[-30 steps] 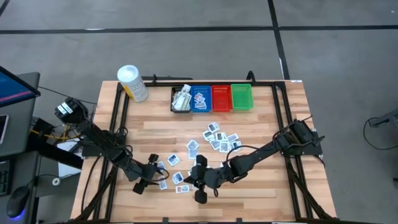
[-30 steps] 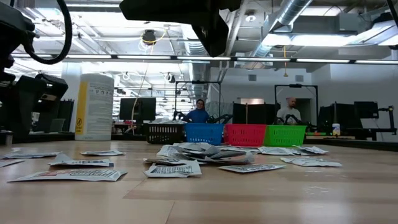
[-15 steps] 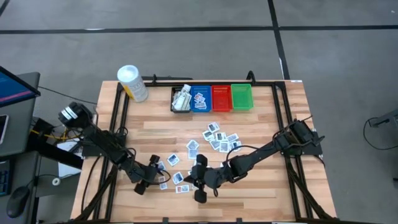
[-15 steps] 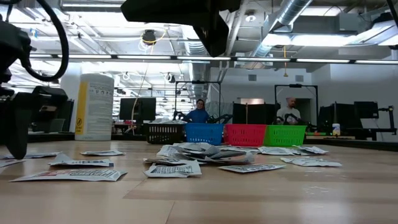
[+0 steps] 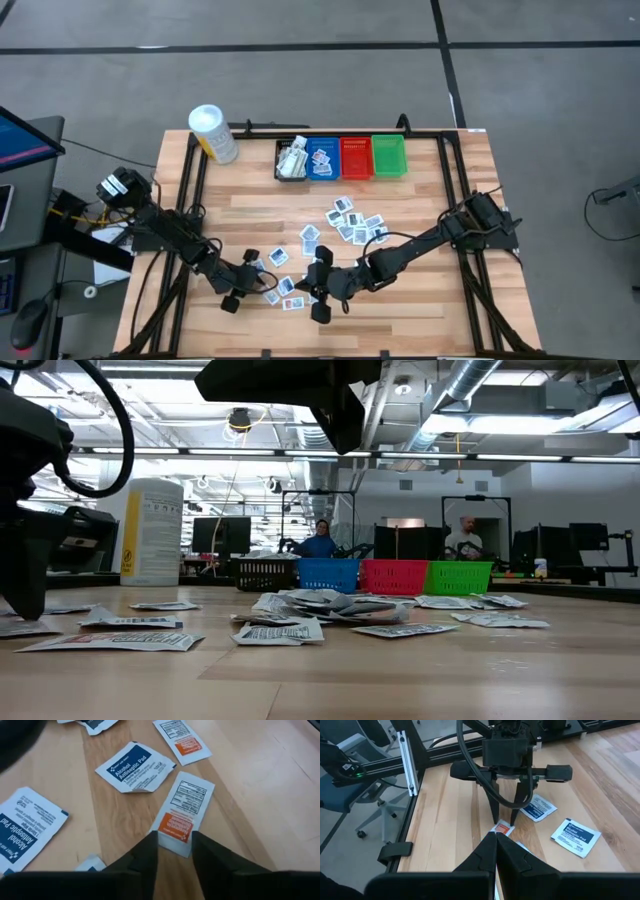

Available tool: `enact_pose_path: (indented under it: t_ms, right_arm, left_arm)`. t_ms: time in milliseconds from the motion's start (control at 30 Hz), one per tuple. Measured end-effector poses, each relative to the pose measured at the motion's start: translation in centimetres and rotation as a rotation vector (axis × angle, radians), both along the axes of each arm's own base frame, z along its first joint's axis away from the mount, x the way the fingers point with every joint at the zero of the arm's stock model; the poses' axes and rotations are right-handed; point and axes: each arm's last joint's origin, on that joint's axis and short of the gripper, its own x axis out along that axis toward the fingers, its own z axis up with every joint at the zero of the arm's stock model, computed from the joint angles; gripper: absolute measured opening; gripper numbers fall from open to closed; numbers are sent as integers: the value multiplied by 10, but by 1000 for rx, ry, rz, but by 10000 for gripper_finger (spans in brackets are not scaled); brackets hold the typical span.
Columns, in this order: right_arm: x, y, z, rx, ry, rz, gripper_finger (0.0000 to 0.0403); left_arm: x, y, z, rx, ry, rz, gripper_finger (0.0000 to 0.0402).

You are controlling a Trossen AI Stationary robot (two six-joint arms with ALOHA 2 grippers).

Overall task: Pick & Place First Aid Supplies
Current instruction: Put the orange ointment pack in the blue bin

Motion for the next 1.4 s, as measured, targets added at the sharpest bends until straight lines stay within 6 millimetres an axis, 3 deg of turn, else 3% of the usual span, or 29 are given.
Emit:
enact_pose_path:
  t_ms: [433, 867, 1233, 1400]
  right_arm:
    - [0, 0, 0, 0, 0, 0, 1]
    - [0, 0, 1, 6, -14, 1, 1]
    - [-9, 9, 34, 43, -134, 42, 1]
    - [-21, 16, 54, 31, -177, 83, 1]
  left_arm:
    - [0, -1, 0, -66, 23, 26, 12]
    - [2, -3, 4, -130, -9, 57, 8]
    - [4, -4, 43, -276, -177, 77, 6]
    - [5, -2, 63, -383, -294, 193, 7]
